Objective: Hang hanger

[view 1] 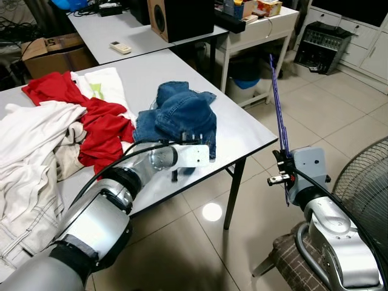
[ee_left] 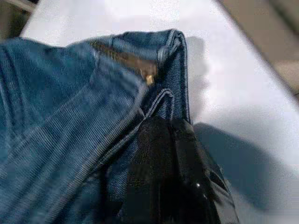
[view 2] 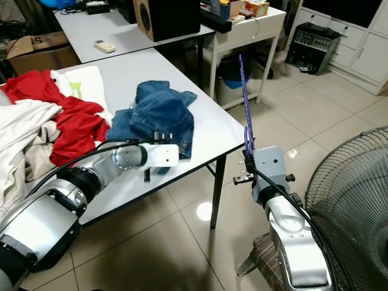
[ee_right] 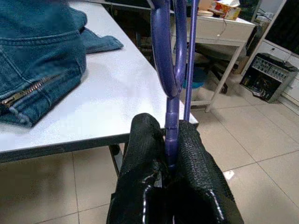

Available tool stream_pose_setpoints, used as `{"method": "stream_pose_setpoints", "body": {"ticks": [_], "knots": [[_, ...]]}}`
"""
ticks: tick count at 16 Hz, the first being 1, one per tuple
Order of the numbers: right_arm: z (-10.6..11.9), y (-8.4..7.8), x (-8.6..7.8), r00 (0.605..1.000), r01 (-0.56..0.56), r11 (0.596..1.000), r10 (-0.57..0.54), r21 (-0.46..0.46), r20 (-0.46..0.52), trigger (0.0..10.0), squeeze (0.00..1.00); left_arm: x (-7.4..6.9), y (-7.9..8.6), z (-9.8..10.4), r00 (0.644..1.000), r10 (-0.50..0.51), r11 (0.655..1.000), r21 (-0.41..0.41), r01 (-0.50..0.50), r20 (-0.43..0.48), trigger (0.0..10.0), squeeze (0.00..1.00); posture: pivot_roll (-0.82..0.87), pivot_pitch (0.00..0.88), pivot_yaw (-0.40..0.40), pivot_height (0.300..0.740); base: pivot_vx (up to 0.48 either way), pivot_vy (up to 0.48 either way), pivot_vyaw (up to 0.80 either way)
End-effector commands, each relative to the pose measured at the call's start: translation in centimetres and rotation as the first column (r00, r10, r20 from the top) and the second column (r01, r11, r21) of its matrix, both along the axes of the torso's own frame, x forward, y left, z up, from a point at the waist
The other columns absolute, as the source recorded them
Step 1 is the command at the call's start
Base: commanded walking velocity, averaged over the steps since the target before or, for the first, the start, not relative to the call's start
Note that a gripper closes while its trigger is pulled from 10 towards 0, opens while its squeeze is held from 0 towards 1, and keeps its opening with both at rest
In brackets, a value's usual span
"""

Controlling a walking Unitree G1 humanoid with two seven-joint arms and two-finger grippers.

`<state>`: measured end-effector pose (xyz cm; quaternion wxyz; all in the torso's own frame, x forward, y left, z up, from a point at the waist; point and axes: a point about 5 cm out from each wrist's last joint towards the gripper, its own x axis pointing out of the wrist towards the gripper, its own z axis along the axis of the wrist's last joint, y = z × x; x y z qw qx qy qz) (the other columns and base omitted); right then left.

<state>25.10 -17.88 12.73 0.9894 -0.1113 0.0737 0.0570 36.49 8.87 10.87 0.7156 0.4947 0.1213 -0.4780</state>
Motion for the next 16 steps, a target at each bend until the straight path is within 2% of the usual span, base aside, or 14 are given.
{"method": "stream_pose_setpoints", "body": {"ticks": [1, 2, 3, 4, 5, 7, 10, 13, 16], "knots": [[0.3, 0.1, -0.1, 1.0, -0.009, 1.0, 0.009, -0.001, 0.011, 10.0, 0.0, -0.8, 0.3, -1.0, 0.993, -0.03, 0.999, -0.017, 0.029, -0.111, 10.0, 0.0, -0.15, 0.0, 0.046, 0.74, 0.0, 0.0, 0.0], [0.3, 0.1, 0.0, 1.0, -0.009, 1.0, 0.009, -0.001, 0.011, 10.0, 0.0, -0.9, 0.2, -0.7, 0.992, -0.047, 0.998, -0.044, 0.042, -0.114, 10.0, 0.24, -0.15, 0.0, 0.046, 0.74, 0.0, 0.0, 0.0], [0.3, 0.1, 0.0, 1.0, -0.009, 1.0, 0.009, -0.001, 0.011, 10.0, 0.0, -0.6, -0.5, 0.4, 0.996, -0.066, 0.991, -0.122, 0.059, -0.052, 10.0, 1.0, -0.15, 0.0, 0.046, 0.74, 0.0, 0.0, 0.0], [0.3, 0.1, 0.0, 1.0, -0.008, 1.0, 0.008, 0.0, 0.012, 10.0, 0.0, -0.4, -0.9, 1.1, 0.997, -0.073, 0.982, -0.178, 0.067, -0.032, 10.0, 1.0, -0.15, 0.0, 0.047, 0.74, 0.0, 0.0, 0.0], [0.3, 0.1, 0.0, 1.0, -0.008, 1.0, 0.008, 0.001, 0.012, 10.0, 0.0, -0.4, -1.6, 2.2, 0.993, -0.12, 0.963, -0.243, 0.114, -0.008, 10.0, 1.0, -0.15, 0.0, 0.048, 0.74, 0.0, 0.0, 0.0], [0.3, 0.2, 0.1, 1.0, -0.007, 1.0, 0.007, 0.001, 0.013, 10.0, 0.0, -0.8, -2.1, 2.7, 0.981, -0.191, 0.946, -0.267, 0.181, -0.012, 10.0, 1.0, -0.15, 0.0, 0.05, 0.74, 0.0, 0.0, 0.0], [0.3, 0.0, 0.0, 1.0, 0.0, 1.0, 0.0, 0.001, 0.015, 10.0, 0.0, -0.9, -2.7, 2.5, 0.976, -0.218, 0.95, -0.225, 0.216, 0.016, 10.0, 1.0, -0.16, 0.0, 0.058, 0.74, 0.0, 0.0, 0.0], [0.4, 0.0, -0.1, 1.0, 0.006, 1.0, -0.006, 0.002, 0.016, 10.0, 0.0, -0.7, -3.7, 2.7, 0.981, -0.186, 0.956, -0.221, 0.195, 0.062, 10.0, 1.0, -0.16, 0.0, 0.061, 0.74, 0.0, 0.0, 0.0], [0.4, -0.2, -0.2, 1.0, 0.011, 1.0, -0.011, 0.0, 0.015, 10.0, 0.0, -0.2, -3.9, 2.6, 0.969, -0.148, 0.977, -0.124, 0.174, 0.195, 10.0, 1.0, -0.17, 0.005, 0.066, 0.74, 0.0, 0.0, 0.0]]}}
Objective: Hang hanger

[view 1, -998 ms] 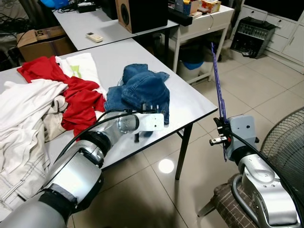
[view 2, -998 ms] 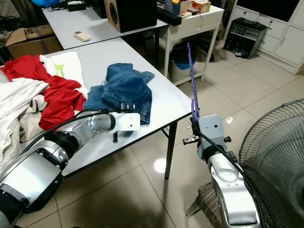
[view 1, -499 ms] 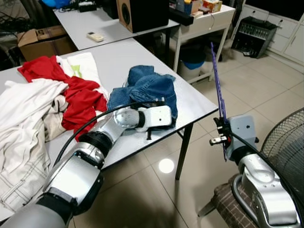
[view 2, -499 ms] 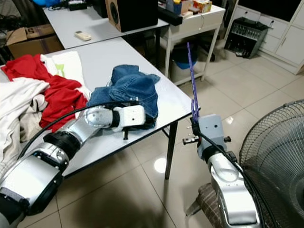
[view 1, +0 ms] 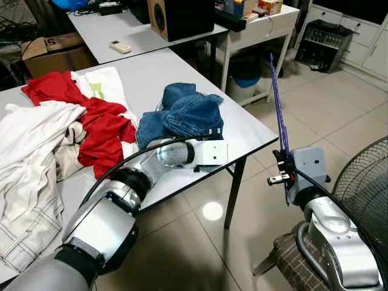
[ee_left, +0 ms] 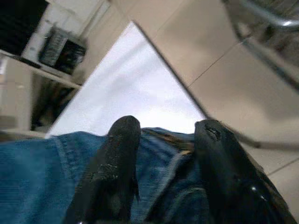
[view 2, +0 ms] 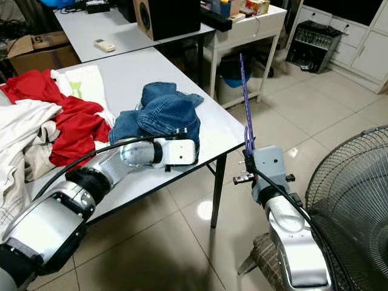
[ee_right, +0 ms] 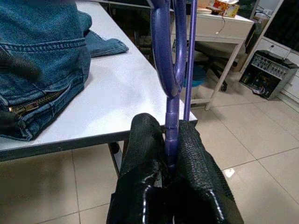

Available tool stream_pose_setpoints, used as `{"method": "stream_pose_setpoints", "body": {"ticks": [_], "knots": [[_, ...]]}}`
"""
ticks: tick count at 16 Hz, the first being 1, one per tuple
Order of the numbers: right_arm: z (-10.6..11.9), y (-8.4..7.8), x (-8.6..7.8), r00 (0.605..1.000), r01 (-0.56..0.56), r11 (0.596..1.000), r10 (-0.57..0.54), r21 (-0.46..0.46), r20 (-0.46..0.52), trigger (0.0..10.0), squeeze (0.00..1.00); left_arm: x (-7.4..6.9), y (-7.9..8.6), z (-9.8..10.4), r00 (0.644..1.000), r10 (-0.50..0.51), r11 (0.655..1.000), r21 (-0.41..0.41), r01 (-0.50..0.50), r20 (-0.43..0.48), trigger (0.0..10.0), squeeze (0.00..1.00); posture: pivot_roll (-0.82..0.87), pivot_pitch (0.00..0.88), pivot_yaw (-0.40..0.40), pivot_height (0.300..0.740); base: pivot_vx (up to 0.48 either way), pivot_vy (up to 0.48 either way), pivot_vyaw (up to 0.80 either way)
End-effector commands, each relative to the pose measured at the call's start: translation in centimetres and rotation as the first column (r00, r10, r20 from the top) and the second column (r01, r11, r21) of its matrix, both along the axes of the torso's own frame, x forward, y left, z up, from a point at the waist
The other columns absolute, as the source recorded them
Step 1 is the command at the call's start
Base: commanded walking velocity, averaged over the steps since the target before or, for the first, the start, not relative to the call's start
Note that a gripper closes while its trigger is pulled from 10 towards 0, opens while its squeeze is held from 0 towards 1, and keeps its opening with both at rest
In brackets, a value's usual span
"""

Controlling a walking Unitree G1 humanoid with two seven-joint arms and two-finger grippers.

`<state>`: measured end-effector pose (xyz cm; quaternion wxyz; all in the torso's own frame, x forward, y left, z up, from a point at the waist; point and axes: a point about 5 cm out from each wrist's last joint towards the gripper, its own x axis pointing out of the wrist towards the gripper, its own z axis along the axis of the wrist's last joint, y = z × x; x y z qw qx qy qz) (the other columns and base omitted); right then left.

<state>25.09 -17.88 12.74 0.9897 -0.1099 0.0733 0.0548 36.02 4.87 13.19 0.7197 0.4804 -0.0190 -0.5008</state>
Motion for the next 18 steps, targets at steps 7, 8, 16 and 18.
{"method": "stream_pose_setpoints", "body": {"ticks": [7, 8, 16, 18], "knots": [[0.4, -0.3, -0.4, 1.0, 0.014, 1.0, -0.014, -0.004, 0.013, 10.0, 0.0, 0.5, 0.6, -0.7, 0.99, -0.029, 0.971, 0.24, -0.006, 0.142, 10.0, 0.0, -0.17, 0.007, 0.07, 0.74, 0.0, 0.0, 0.0], [0.4, -0.3, -0.4, 1.0, 0.015, 1.0, -0.015, -0.004, 0.014, 10.0, 0.0, 0.9, 0.8, -0.4, 0.983, 0.015, 0.973, 0.224, -0.057, 0.184, 10.0, 0.0, -0.17, 0.008, 0.07, 0.74, 0.0, 0.0, 0.0], [0.3, -0.3, -0.4, 1.0, 0.007, 1.0, -0.007, -0.007, 0.01, 10.0, 0.0, 1.9, 1.0, 0.9, 0.955, 0.151, 0.976, 0.114, -0.184, 0.254, 6.5, 0.0, -0.17, 0.001, 0.06, 0.74, 0.0, 0.0, 0.0], [0.3, -0.2, -0.4, 1.0, 0.003, 1.0, -0.003, -0.007, 0.009, 10.0, 0.0, 1.9, 0.5, 1.3, 0.953, 0.168, 0.981, 0.056, -0.187, 0.25, 0.8, 0.0, -0.17, 0.0, 0.06, 0.74, 0.0, 0.0, 0.0]]}}
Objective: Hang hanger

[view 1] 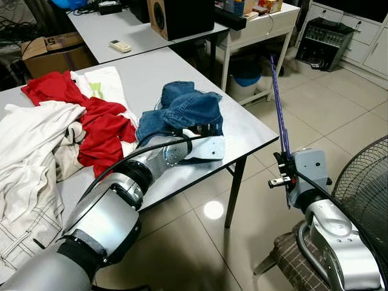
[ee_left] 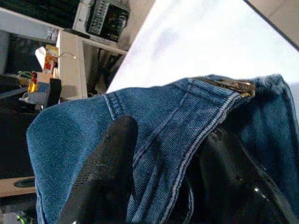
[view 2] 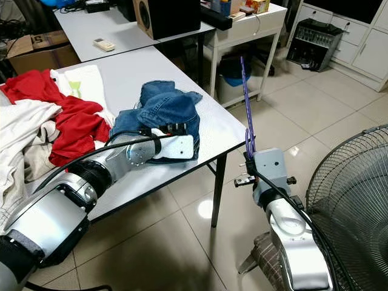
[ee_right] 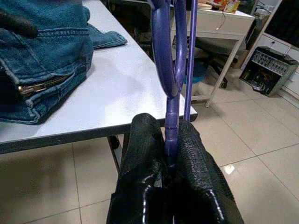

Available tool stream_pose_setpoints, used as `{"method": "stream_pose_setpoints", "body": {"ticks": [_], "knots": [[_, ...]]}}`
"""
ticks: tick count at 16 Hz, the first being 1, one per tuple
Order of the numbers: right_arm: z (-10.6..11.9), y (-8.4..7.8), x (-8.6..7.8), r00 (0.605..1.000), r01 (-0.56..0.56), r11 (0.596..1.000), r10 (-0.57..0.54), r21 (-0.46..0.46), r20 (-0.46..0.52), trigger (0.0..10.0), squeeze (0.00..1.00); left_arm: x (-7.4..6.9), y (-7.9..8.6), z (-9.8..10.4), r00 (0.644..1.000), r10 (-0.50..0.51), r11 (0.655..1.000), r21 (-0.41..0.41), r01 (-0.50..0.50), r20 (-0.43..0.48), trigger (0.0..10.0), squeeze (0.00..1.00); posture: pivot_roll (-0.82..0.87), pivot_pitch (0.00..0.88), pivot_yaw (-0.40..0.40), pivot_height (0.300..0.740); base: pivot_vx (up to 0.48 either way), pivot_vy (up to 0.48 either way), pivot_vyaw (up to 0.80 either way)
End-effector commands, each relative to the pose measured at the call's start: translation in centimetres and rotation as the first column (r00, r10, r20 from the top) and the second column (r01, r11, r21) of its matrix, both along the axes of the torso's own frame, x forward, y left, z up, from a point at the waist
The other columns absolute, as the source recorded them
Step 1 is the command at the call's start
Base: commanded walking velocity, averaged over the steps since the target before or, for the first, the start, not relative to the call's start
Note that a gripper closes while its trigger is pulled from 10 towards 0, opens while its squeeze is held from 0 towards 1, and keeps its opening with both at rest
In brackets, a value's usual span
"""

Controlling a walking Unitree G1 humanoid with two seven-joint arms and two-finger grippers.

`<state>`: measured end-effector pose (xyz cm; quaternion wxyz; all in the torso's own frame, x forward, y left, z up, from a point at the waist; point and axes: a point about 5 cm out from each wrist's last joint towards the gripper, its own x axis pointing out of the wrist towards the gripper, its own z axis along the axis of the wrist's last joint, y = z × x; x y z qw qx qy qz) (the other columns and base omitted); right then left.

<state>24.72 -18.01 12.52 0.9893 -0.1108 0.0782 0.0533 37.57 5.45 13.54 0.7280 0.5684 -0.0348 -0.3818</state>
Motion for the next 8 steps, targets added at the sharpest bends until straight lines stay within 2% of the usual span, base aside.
{"method": "stream_pose_setpoints", "body": {"ticks": [1, 4, 8], "knots": [[0.5, 0.0, -0.1, 1.0, -0.001, 1.0, 0.002, -0.006, 0.017, 10.0, 0.0, 0.4, -0.3, 1.1, 1.0, 0.008, 0.999, -0.037, -0.007, 0.026, 0.0, 0.0, -0.17, 0.0, 0.059, 0.74, 0.0, 0.0, 0.0], [0.5, 0.0, -0.1, 1.0, -0.003, 1.0, 0.004, -0.006, 0.015, 10.0, 0.0, 0.5, 0.5, 0.4, 0.999, 0.044, 0.999, 0.028, -0.044, 0.021, 0.0, 0.0, -0.17, 0.0, 0.059, 0.74, 0.0, 0.0, 0.0], [0.5, 0.0, -0.1, 1.0, -0.005, 1.0, 0.005, -0.007, 0.015, 10.0, 0.0, 0.9, 1.5, 0.4, 0.994, 0.104, 0.994, 0.036, -0.105, 0.017, 0.0, 0.0, -0.17, 0.0, 0.057, 0.74, 0.0, 0.0, 0.0]]}}
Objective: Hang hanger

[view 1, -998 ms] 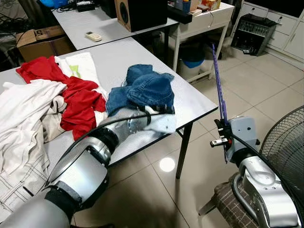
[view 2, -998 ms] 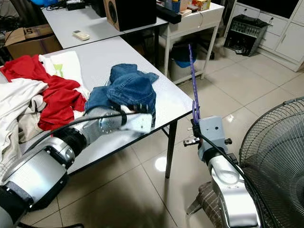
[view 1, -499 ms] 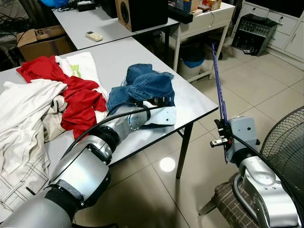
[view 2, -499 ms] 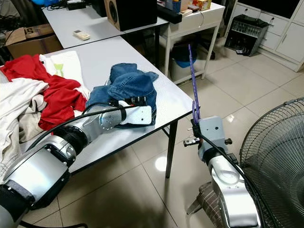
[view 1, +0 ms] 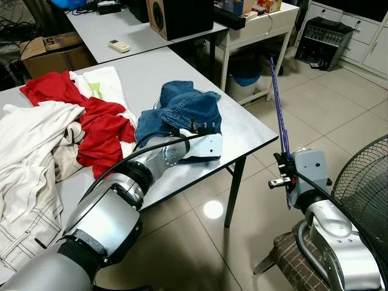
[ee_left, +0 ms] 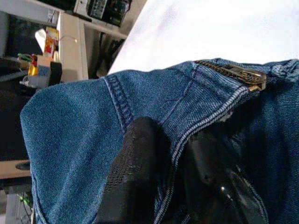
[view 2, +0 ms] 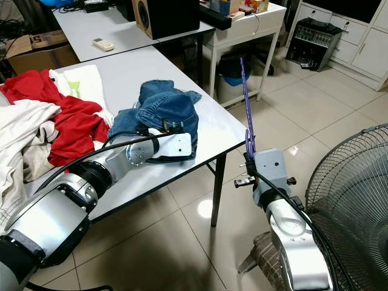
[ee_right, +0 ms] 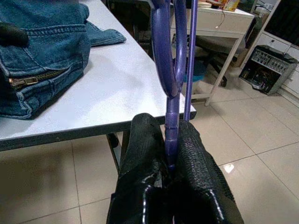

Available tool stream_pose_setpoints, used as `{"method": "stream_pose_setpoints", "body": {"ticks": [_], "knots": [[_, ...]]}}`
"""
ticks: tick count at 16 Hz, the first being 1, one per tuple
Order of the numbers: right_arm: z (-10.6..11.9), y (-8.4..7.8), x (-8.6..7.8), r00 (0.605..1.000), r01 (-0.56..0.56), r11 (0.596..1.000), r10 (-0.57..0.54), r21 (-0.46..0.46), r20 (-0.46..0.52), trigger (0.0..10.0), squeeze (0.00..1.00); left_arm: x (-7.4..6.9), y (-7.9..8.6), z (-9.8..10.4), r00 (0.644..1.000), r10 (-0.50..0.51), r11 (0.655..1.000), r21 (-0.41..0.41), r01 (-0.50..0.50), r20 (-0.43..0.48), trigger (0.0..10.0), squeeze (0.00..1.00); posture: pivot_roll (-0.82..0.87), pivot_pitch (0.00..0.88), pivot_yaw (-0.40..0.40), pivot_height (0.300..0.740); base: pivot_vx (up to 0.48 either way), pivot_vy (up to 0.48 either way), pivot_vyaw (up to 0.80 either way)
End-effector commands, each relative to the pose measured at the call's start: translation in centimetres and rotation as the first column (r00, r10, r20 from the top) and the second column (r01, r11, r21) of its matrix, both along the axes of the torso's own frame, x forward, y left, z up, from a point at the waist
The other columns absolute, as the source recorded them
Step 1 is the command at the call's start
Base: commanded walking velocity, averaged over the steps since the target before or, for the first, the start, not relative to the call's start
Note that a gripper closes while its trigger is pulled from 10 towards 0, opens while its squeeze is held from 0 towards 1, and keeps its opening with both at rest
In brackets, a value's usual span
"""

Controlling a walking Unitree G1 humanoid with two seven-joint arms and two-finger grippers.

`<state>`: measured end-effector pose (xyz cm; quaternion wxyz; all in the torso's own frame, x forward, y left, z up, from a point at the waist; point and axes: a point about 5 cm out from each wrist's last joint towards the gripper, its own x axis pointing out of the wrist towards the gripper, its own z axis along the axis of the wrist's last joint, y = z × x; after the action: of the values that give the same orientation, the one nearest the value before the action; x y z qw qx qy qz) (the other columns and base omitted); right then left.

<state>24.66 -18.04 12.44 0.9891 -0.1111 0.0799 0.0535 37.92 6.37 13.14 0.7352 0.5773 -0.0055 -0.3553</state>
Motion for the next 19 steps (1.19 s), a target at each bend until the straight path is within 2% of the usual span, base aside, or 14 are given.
{"method": "stream_pose_setpoints", "body": {"ticks": [1, 3, 5, 6, 8, 9, 10, 11, 13, 14, 15, 16, 18, 19], "knots": [[0.6, 0.0, 0.0, 1.0, -0.006, 1.0, 0.006, -0.006, 0.019, 10.0, 0.0, 0.6, 0.8, 0.8, 0.999, 0.041, 0.999, 0.007, -0.041, 0.017, 0.0, 0.0, -0.17, 0.0, 0.055, 0.74, 0.0, 0.0, 0.0], [0.6, 0.0, 0.0, 1.0, -0.006, 1.0, 0.006, -0.007, 0.019, 10.0, 0.0, 0.7, 1.0, 0.8, 0.998, 0.057, 0.998, -0.007, -0.057, 0.007, 0.0, 0.0, -0.17, 0.0, 0.055, 0.74, 0.0, 0.0, 0.0], [0.6, 0.0, 0.1, 1.0, -0.006, 1.0, 0.006, -0.008, 0.019, 10.0, 0.0, 0.9, 1.1, 1.2, 0.996, 0.092, 0.992, -0.084, -0.093, -0.021, 0.0, 0.0, -0.17, 0.0, 0.055, 0.74, 0.0, 0.0, 0.0], [0.6, 0.0, 0.1, 1.0, -0.003, 1.0, 0.004, -0.009, 0.02, 10.0, 0.0, 1.1, 1.1, 1.7, 0.988, 0.136, 0.964, -0.221, -0.148, -0.066, 0.0, 0.0, -0.17, 0.0, 0.056, 0.74, 0.0, 0.0, 0.0], [0.6, -0.1, 0.2, 1.0, -0.001, 1.0, 0.001, -0.008, 0.021, 10.0, 0.0, 1.3, 1.2, 2.4, 0.982, 0.166, 0.926, -0.328, -0.188, -0.096, 0.0, 0.0, -0.17, 0.0, 0.059, 0.74, 0.0, 0.0, 0.0], [0.6, 0.0, 0.3, 1.0, 0.002, 1.0, -0.002, -0.006, 0.023, 10.0, 0.0, 1.8, 1.8, 3.7, 0.972, 0.196, 0.847, -0.476, -0.236, -0.132, 0.0, 0.0, -0.16, 0.0, 0.058, 0.74, 0.0, 0.0, 0.0], [0.6, 0.0, 0.3, 1.0, 0.002, 1.0, -0.002, -0.006, 0.023, 10.0, 0.0, 1.8, 1.8, 3.7, 0.972, 0.196, 0.847, -0.476, -0.236, -0.132, 0.0, 0.0, -0.16, 0.0, 0.058, 0.74, 0.0, 0.0, 0.0], [0.5, 0.2, 0.5, 1.0, -0.002, 1.0, 0.002, -0.001, 0.028, 10.0, 0.0, 2.6, 3.1, 5.9, 0.957, 0.224, 0.694, -0.66, -0.288, -0.183, 0.0, 0.0, -0.15, 0.0, 0.057, 0.74, 0.0, 0.0, 0.0], [0.5, 0.4, 0.7, 0.999, -0.004, 1.0, 0.004, 0.004, 0.032, 10.0, 0.0, 2.9, 3.8, 6.9, 0.954, 0.237, 0.63, -0.718, -0.295, -0.184, 0.0, 0.0, -0.14, 0.0, 0.056, 0.74, 0.0, 0.0, 0.0], [0.6, 0.5, 0.9, 0.999, -0.005, 1.0, 0.005, 0.01, 0.039, 10.0, 0.0, 3.3, 4.9, 8.5, 0.951, 0.265, 0.577, -0.765, -0.287, -0.157, 0.0, 0.0, -0.13, 0.0, 0.058, 0.74, 0.0, 0.0, 0.0], [0.6, 0.6, 1.1, 0.999, -0.006, 1.0, 0.006, 0.013, 0.043, 10.0, 0.0, 3.5, 5.6, 9.5, 0.951, 0.281, 0.553, -0.788, -0.272, -0.131, 0.0, 0.0, -0.13, 0.0, 0.058, 0.74, 0.0, 0.0, 0.0], [0.8, 0.6, 1.3, 0.998, 0.001, 1.0, -0.002, 0.016, 0.058, 10.0, 0.0, 3.8, 7.4, 12.4, 0.943, 0.327, 0.498, -0.837, -0.228, -0.062, 0.0, 0.0, -0.12, 0.0, 0.055, 0.74, 0.0, 0.0, 0.0], [1.0, 0.4, 1.5, 0.997, 0.014, 1.0, -0.015, 0.013, 0.073, 10.0, 0.0, 3.9, 9.0, 15.3, 0.928, 0.371, 0.46, -0.871, -0.175, 0.01, 0.0, 0.0, -0.11, 0.0, 0.053, 0.74, 0.0, 0.0, 0.0], [1.4, 0.5, 1.6, 0.996, -0.007, 0.997, 0.0, 0.074, 0.09, 10.0, 0.0, 3.8, 10.3, 17.6, 0.91, 0.41, 0.433, -0.892, -0.128, 0.068, 0.0, 0.0, -0.1, 0.0, 0.051, 0.74, 0.0, 0.0, 0.0]]}}
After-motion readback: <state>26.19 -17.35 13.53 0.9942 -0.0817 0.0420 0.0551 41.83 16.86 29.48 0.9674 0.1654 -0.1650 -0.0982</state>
